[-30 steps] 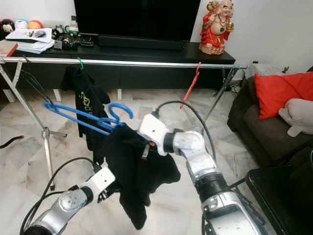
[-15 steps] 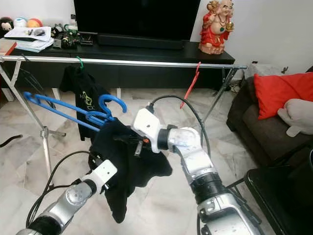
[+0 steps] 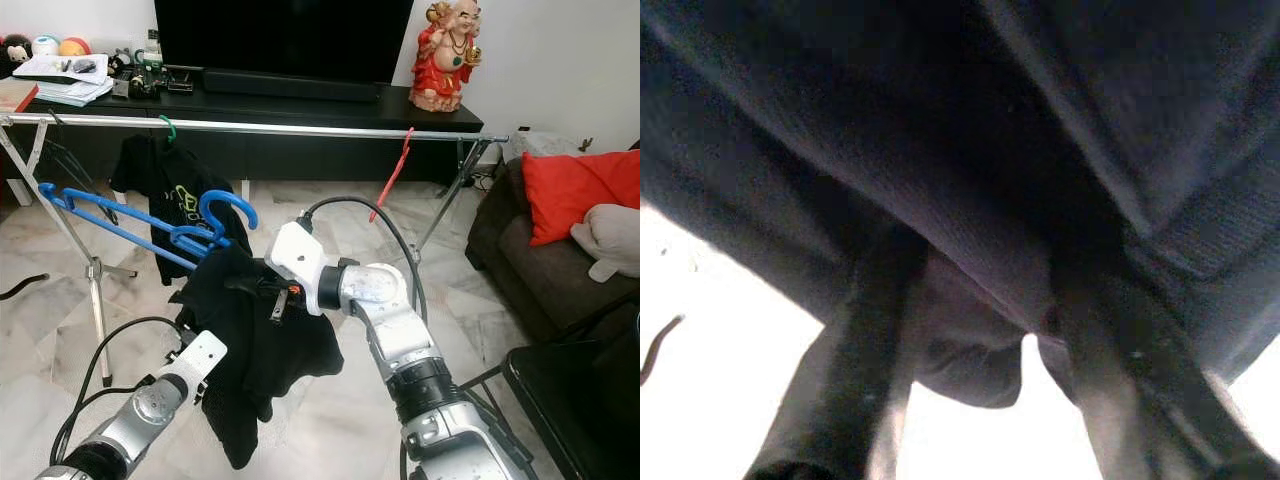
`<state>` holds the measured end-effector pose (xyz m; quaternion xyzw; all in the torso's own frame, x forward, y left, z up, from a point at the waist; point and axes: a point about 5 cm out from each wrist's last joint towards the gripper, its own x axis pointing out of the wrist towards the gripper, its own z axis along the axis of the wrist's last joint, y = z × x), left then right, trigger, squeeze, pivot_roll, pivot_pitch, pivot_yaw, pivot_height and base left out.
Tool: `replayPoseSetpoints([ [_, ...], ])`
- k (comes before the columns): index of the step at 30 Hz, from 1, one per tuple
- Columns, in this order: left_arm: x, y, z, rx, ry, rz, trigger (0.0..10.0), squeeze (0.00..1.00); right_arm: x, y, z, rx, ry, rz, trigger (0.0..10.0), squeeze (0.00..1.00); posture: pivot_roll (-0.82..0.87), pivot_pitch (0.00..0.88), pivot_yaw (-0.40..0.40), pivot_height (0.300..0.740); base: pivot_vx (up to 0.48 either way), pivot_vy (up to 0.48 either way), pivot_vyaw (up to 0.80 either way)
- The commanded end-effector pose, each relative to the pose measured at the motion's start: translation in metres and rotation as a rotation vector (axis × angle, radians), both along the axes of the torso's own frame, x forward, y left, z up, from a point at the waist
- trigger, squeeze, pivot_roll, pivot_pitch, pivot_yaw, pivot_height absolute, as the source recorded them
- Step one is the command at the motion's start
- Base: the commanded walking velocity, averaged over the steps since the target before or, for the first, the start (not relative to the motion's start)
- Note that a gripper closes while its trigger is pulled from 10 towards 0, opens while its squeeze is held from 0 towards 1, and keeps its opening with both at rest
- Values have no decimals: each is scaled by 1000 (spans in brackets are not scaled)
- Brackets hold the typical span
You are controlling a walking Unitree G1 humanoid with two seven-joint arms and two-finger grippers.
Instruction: Hang hanger
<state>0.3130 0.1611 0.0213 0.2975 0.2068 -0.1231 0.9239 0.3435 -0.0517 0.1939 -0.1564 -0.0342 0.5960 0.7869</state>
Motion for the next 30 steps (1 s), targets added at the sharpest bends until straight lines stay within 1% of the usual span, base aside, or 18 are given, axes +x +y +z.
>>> replayPoseSetpoints([
  [1, -2, 1, -4, -20, 25, 30, 0, 0, -1, -1, 14, 36, -48, 7, 0, 0, 124, 47, -166, 740, 0, 0, 0],
  [8, -1, -1, -2, -61, 8, 39, 0, 0, -2, -2, 13, 36, -44, 6, 0, 0, 123, 51, -165, 740, 0, 0, 0],
  [14, 2, -1, 2, -94, -29, 64, 0, 0, -2, -5, 10, 28, -40, 1, 0, 0, 121, 52, -165, 740, 0, 0, 0],
  [16, 2, 1, 3, -118, -43, 90, 0, 0, -1, -8, 7, 15, -38, -12, 0, 0, 121, 52, -165, 740, 0, 0, 0],
  [19, 2, 2, 3, -124, -46, 98, 0, 0, -1, -9, 6, 8, -37, -16, 0, 0, 120, 53, -165, 740, 0, 0, 0],
  [21, 1, 4, 2, -146, -45, 116, 0, 0, -1, -11, 4, 3, -29, -21, 0, 0, 120, 53, -165, 740, 0, 0, 0],
  [29, -1, 7, 1, -162, -50, 126, 0, 0, -1, -17, 0, -7, -24, -43, 0, 0, 118, 55, -164, 740, 0, 0, 0],
  [30, -2, 9, 1, -175, -48, 140, 0, 0, -1, -19, -2, -12, -25, -44, 0, 0, 118, 55, -164, 740, 0, 0, 0],
])
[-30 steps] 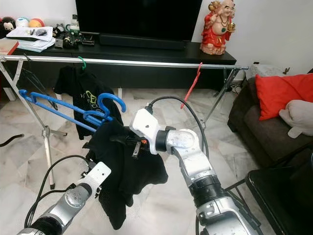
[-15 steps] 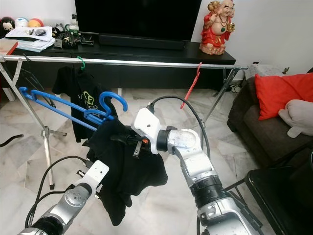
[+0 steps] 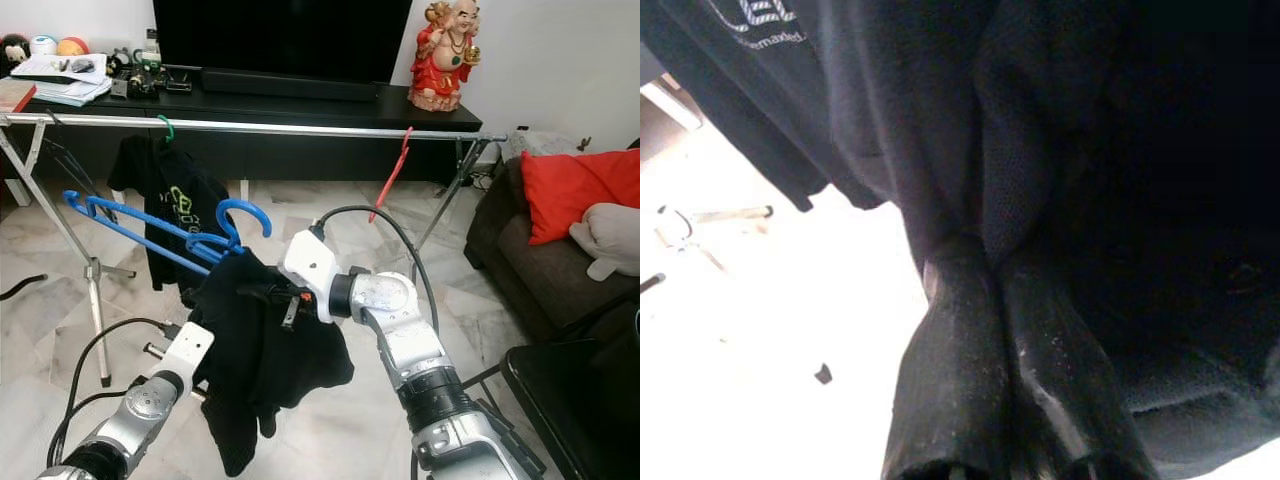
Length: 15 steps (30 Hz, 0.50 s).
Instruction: Hang hanger
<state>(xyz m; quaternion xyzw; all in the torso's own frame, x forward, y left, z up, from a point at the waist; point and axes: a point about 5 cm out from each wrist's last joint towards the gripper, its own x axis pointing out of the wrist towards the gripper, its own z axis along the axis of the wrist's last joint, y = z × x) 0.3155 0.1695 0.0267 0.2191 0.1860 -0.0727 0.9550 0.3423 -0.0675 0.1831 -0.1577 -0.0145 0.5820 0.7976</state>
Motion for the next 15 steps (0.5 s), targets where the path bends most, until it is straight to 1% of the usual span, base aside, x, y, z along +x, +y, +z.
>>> replayPoseSetpoints([
  [1, -5, 2, -5, -30, 14, 21, 0, 0, 0, -6, 8, 2, -52, -2, 0, 0, 118, 57, -164, 740, 0, 0, 0],
  [2, -5, 4, -5, -30, 14, 24, 0, 0, -1, -8, 8, -2, -52, -2, 0, 0, 118, 57, -164, 740, 0, 0, 0],
  [4, -8, 14, -7, -15, 21, 47, 0, 0, -2, -24, 1, -51, -57, 1, 0, 0, 119, 59, -166, 740, 0, 0, 0],
  [7, -11, 21, -9, -10, 25, 60, 0, 0, -1, -45, -10, -103, -32, -35, 0, 0, 119, 59, -166, 740, 0, 0, 0],
  [9, -12, 23, -9, -6, 27, 64, 0, 0, -1, -54, -15, -129, -21, -49, 0, 0, 119, 59, -166, 740, 0, 0, 0],
  [10, -13, 25, -10, -2, 29, 68, 0, 0, -2, -62, -18, -138, -10, -52, 0, 0, 118, 58, -166, 740, 0, 0, 0],
  [11, -15, 28, -11, 3, 33, 78, 0, 0, -5, -75, -22, -148, 10, -51, 0, 0, 118, 58, -166, 740, 0, 0, 0],
  [12, -15, 28, -11, 3, 33, 78, 0, 0, -5, -75, -22, -148, 10, -51, 0, 0, 118, 58, -166, 740, 0, 0, 0],
  [13, -16, 30, -12, 6, 38, 84, 0, 0, -9, -85, -26, -155, 34, -36, 0, 0, 118, 58, -166, 740, 0, 0, 0],
  [14, -17, 31, -13, 8, 42, 86, 0, 0, -13, -92, -29, -161, 53, -23, 0, 0, 114, 56, -162, 740, 0, 0, 0],
  [15, -17, 31, -13, 9, 45, 85, 0, 0, -15, -95, -31, -160, 63, -12, 0, 0, 114, 56, -162, 740, 0, 0, 0],
])
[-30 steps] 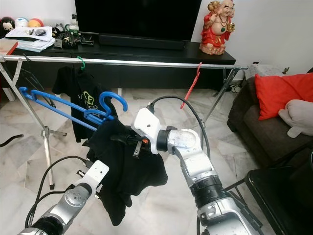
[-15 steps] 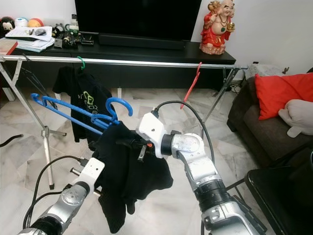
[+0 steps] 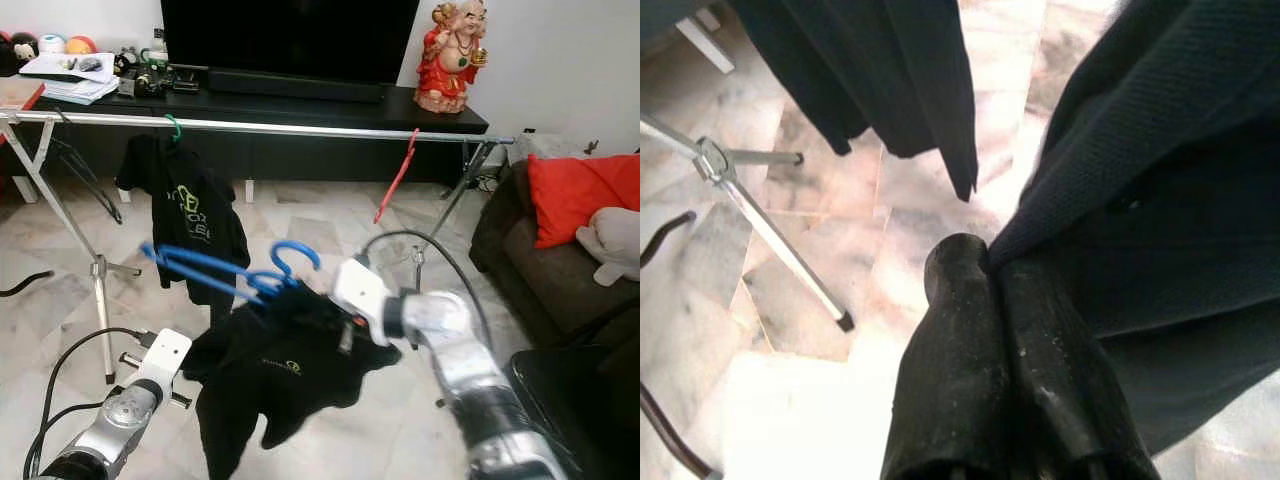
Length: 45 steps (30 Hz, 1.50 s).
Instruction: Hang hanger
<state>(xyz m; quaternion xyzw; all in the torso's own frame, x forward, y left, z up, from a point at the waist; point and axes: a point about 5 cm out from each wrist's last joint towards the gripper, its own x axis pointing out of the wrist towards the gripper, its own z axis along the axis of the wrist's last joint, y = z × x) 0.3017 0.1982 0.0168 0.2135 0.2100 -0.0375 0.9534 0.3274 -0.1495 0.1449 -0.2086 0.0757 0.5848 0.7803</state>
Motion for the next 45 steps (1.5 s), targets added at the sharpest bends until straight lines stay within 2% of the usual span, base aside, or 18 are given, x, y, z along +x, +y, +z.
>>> replayPoseSetpoints([
  [1, -4, 3, -3, 3, 15, 5, 0, 0, -2, -14, 7, 34, -17, 2, 0, 0, 114, 56, -162, 740, 0, 0, 0],
  [5, -4, 4, -4, 8, 22, -1, 0, 0, -19, -28, -8, 24, 106, 88, 0, 0, 111, 53, -156, 740, 0, 0, 0],
  [10, -5, 4, -4, 10, 23, -5, 0, 0, -26, -35, -18, 18, 174, 111, 0, 0, 117, 50, -152, 740, 0, 0, 0],
  [11, -5, 4, -4, 12, 24, -5, 0, 0, -27, -40, -26, -51, 180, 104, 0, 0, 118, 48, -148, 740, 0, 0, 0],
  [12, -5, 4, -4, 12, 24, -5, 0, 0, -27, -40, -26, -51, 180, 104, 0, 0, 118, 48, -148, 740, 0, 0, 0],
  [13, -4, 5, -3, 14, 22, -5, 0, 0, -26, -48, -35, -155, 169, 59, 0, 0, 118, 48, -148, 740, 0, 0, 0],
  [16, -4, 6, -2, 14, 20, -3, 0, 0, -24, -55, -41, -242, 150, 22, 0, 0, 120, 48, -147, 740, 0, 0, 0],
  [17, -3, 7, -2, 13, 18, -1, 0, 0, -24, -60, -46, -316, 140, 18, 0, 0, 120, 48, -147, 740, 0, 0, 0],
  [20, -2, 8, 0, 13, 13, 4, 0, 0, -24, -65, -51, -400, 133, 7, 0, 0, 119, 53, -149, 740, 0, 0, 0],
  [26, -1, 9, 1, 11, 9, 13, 0, 0, -25, -66, -58, -454, 129, 27, 0, 0, 118, 53, -150, 740, 0, 0, 0],
  [29, 0, 10, 2, 10, 5, 14, 0, 0, -27, -72, -67, -579, 109, 44, 0, 0, 118, 53, -150, 740, 0, 0, 0],
  [37, 3, 10, 7, 6, -10, 13, 0, 0, -22, -72, -72, -657, 52, 15, 0, 0, 121, 63, -154, 740, 0, 0, 0],
  [40, 2, 7, 6, -4, -2, -17, 0, 0, -9, -66, -69, -631, -28, -95, 0, 0, 121, 63, -154, 740, 0, 0, 0],
  [42, 1, 5, 5, -8, 3, -31, 0, 0, -7, -66, -71, -666, -46, -111, 0, 0, 123, 66, -153, 740, 0, 0, 0],
  [45, 0, 2, 4, -17, 14, -66, 0, 0, -6, -64, -72, -646, -63, -134, 0, 0, 125, 68, -154, 740, 0, 0, 0],
])
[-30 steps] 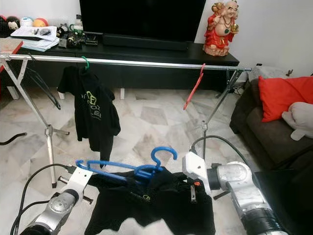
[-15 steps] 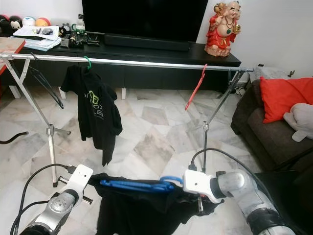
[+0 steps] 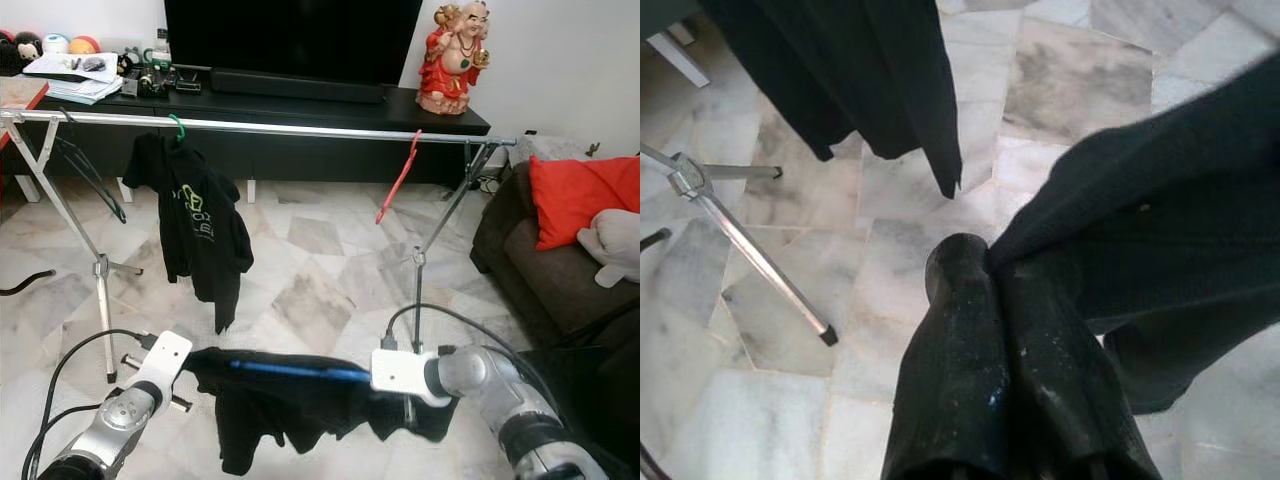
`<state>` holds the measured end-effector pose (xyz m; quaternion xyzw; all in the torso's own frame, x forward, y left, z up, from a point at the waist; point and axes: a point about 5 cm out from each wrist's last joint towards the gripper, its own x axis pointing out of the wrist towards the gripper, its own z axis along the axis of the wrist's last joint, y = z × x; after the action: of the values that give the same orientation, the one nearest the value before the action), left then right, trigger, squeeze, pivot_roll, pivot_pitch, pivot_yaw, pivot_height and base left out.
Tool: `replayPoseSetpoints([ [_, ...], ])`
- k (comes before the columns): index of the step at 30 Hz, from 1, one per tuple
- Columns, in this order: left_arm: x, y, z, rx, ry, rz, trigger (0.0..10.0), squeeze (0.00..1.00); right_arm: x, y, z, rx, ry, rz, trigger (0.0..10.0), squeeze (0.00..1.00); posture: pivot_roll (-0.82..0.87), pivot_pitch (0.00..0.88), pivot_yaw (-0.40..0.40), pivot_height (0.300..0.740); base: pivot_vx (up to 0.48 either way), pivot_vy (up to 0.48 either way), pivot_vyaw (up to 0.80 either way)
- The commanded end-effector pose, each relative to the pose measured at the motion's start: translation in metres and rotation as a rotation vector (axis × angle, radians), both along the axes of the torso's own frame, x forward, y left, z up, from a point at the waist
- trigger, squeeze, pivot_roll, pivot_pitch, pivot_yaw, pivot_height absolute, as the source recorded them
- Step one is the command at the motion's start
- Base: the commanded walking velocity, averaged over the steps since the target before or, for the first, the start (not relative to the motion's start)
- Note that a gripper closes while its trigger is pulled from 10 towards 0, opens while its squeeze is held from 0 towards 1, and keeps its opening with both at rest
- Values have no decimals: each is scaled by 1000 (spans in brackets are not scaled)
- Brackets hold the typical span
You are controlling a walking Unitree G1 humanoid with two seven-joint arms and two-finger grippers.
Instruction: Hang hanger
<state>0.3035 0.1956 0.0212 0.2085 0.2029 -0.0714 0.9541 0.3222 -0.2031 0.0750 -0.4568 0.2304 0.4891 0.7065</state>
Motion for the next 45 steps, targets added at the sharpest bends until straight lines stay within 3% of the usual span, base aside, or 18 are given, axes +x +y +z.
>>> replayPoseSetpoints([
  [1, -1, 4, 0, 8, 12, -1, 0, 0, -1, -10, -2, -20, 3, -45, 0, 0, 125, 68, -154, 740, 0, 0, 0],
  [6, -1, -7, 3, -46, 19, -91, 0, 0, -8, -7, -14, -43, 44, -21, 0, 0, 125, 70, -154, 740, 0, 0, 0],
  [8, 5, -14, 18, -156, -26, -136, 0, 0, -13, -2, -23, -46, 75, -5, 0, 0, 125, 71, -155, 740, 0, 0, 0],
  [15, 11, -18, 51, -254, -103, -254, 0, 0, -20, 0, -34, -89, 99, 16, 0, 0, 134, 73, -154, 740, 0, 0, 0],
  [20, 4, -14, 78, -271, -122, -400, 0, 0, -18, -1, -37, -114, 86, -15, 0, 0, 139, 71, -151, 740, 0, 0, 0],
  [24, 1, -12, 83, -269, -116, -434, 0, 0, -16, -3, -37, -122, 66, -46, 0, 0, 144, 69, -150, 740, 0, 0, 0],
  [29, -14, -19, 92, -317, -72, -570, 0, 0, -5, -5, -32, -112, -56, -175, 0, 0, 145, 64, -152, 740, 0, 0, 0],
  [30, -16, -22, 94, -338, -66, -594, 0, 0, -3, -3, -31, -80, -57, -195, 0, 0, 145, 64, -152, 740, 0, 0, 0],
  [31, -23, -30, 99, -381, -43, -669, 0, 0, 0, 7, -28, 36, -48, -238, 0, 0, 145, 64, -152, 740, 0, 0, 0],
  [35, -38, -44, 96, -397, 43, -794, 0, 0, 8, 35, -15, 328, -21, -273, 0, 0, 154, 62, -151, 740, 0, 0, 0],
  [40, -48, -49, 90, -417, 107, -843, 824, 0, 12, 51, -7, 461, 29, -272, 0, 0, 149, 58, -150, 740, 0, 0, 0],
  [41, -50, -52, 91, -423, 114, -854, 3059, 0, 12, 55, -7, 469, 43, -263, 0, 0, 154, 51, -148, 740, 0, 0, 0],
  [42, -53, -55, 93, -431, 121, -874, 9490, 0, 11, 59, -9, 461, 58, -248, 0, 0, 154, 51, -148, 740, 0, 0, 0],
  [45, -55, -56, 97, -427, 130, -893, 10000, 0, 9, 61, -11, 454, 66, -228, 0, 0, 154, 51, -148, 740, 0, 0, 0],
])
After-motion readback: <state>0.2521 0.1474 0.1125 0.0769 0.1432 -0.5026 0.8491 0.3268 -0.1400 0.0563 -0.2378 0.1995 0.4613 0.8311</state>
